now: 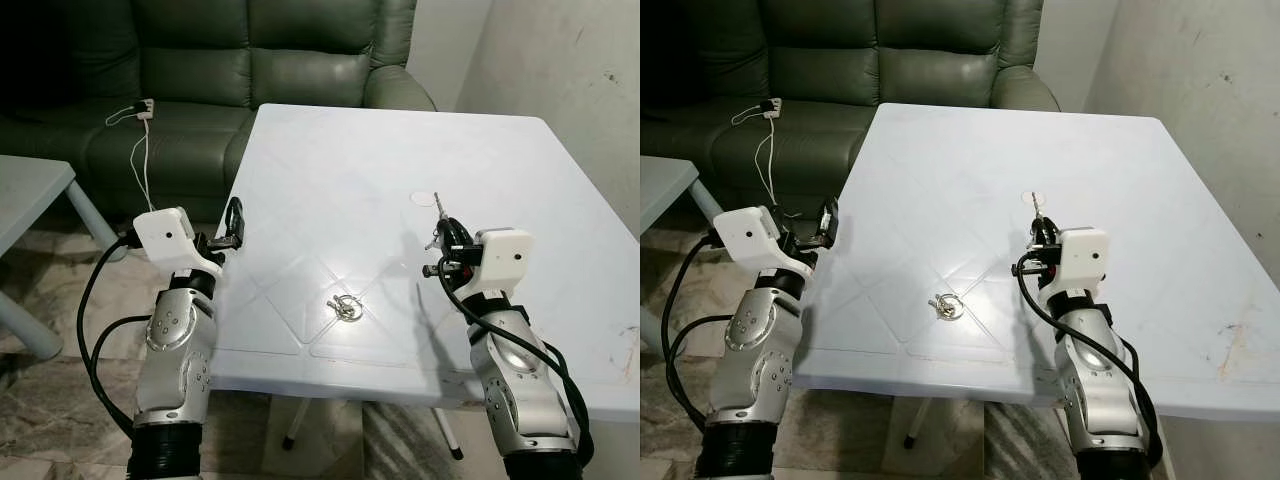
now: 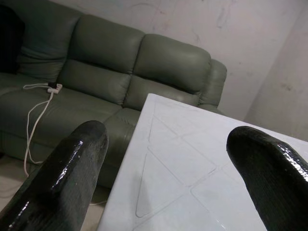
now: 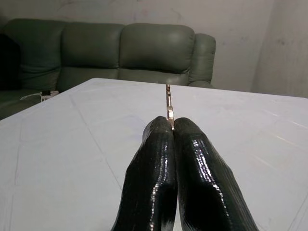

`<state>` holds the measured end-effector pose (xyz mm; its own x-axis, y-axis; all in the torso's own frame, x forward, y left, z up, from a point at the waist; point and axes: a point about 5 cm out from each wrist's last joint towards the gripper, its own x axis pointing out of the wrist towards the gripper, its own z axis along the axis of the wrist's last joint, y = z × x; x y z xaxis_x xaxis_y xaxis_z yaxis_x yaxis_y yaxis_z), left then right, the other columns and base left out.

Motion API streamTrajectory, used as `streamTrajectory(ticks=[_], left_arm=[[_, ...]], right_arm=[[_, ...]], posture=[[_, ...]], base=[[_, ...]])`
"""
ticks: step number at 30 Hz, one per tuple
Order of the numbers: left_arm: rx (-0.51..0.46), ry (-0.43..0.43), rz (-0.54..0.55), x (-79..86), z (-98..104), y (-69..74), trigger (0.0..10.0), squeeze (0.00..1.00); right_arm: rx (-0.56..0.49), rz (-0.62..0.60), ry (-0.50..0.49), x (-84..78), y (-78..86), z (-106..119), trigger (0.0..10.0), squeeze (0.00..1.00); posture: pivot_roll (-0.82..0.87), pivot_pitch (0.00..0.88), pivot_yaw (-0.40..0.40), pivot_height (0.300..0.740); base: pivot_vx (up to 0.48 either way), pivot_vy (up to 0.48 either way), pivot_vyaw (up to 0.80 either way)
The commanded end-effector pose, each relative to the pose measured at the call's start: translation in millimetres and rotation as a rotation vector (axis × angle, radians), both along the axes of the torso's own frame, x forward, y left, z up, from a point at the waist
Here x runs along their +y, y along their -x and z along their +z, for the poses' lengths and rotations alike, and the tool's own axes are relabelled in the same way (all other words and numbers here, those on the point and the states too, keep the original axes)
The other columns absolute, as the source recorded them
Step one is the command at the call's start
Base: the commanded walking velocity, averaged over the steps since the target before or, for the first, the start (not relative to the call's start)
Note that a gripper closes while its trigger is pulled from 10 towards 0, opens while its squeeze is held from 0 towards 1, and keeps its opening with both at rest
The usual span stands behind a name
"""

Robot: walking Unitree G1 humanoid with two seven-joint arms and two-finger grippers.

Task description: Hang keys on a hook

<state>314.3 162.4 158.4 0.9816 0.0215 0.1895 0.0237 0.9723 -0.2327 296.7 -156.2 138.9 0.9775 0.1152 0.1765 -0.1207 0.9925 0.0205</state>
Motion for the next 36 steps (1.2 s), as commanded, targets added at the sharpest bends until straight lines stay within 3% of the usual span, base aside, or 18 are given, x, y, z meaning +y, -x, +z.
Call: streamTrajectory(ticks=[1,36], left_arm=[[-0.007,0.011,-0.008,-1.6,1.3,-2.2,10.0,0.00],[-0.010,0.032,-0.015,-4.2,-0.5,-1.8,10.0,0.00]], right_arm=[[-0.009,-0.016,0.008,-3.5,-1.9,2.0,10.0,0.00],[0.002,0.007,0.012,0.7,0.5,-0.2,10.0,0.00]], posture=[[-0.04,0.000,-0.040,0.740],[-0.04,0.000,-0.054,0.740]], base=[[0.000,0.000,0.00],[0.000,0.259,0.00]])
